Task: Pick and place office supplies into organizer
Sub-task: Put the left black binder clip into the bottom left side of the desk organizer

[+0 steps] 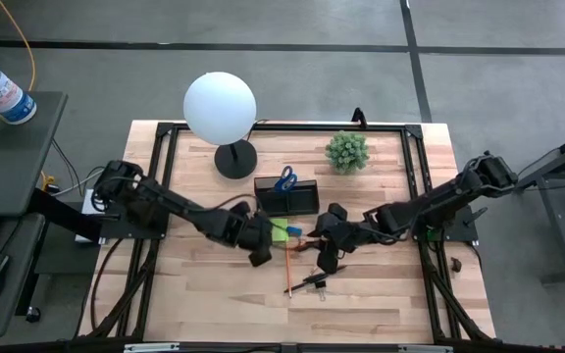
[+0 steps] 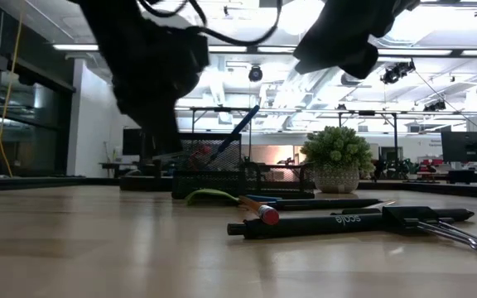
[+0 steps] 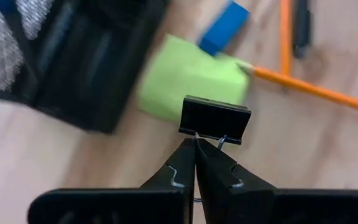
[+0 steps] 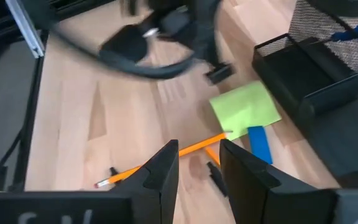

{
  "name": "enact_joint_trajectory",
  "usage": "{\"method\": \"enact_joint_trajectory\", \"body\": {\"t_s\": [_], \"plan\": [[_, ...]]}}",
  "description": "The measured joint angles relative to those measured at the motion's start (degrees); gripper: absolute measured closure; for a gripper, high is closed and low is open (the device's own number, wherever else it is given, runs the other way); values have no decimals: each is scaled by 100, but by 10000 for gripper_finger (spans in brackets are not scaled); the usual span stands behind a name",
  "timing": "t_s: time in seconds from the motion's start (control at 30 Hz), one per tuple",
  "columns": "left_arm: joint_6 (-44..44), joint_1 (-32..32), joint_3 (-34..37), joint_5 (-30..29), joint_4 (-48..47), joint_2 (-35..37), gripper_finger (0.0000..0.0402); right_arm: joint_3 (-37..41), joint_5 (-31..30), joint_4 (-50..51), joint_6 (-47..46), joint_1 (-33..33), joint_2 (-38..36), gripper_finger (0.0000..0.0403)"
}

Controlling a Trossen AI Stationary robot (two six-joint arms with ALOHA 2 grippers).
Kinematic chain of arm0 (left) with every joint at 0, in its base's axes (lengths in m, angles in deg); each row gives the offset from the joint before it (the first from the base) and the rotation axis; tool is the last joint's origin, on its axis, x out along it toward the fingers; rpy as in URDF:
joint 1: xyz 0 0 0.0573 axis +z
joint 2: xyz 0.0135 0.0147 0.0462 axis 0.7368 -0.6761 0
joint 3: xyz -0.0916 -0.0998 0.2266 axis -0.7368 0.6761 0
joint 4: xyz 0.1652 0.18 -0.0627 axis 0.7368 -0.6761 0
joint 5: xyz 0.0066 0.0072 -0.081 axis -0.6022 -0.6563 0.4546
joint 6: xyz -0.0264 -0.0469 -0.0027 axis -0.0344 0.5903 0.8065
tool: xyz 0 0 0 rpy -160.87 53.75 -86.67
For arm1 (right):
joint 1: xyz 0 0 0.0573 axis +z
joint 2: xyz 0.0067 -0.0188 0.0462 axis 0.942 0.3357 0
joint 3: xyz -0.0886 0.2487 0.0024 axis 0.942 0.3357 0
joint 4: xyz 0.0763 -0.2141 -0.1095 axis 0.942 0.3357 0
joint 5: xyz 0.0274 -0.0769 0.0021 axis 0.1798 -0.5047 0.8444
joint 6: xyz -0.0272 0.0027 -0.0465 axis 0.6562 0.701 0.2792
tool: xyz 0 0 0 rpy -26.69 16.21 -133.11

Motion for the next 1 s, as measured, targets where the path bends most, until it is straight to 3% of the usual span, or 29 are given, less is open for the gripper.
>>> {"method": "enact_joint_trajectory", "body": {"t_s": [0.57,1.0], "plan": [[-1256,1195,-3,-64,571,0,401,2,-198,-170,-230,272,0,295],[-1710,1384,-4,67,869,0,401,1,-314,-170,-234,270,0,295]]}}
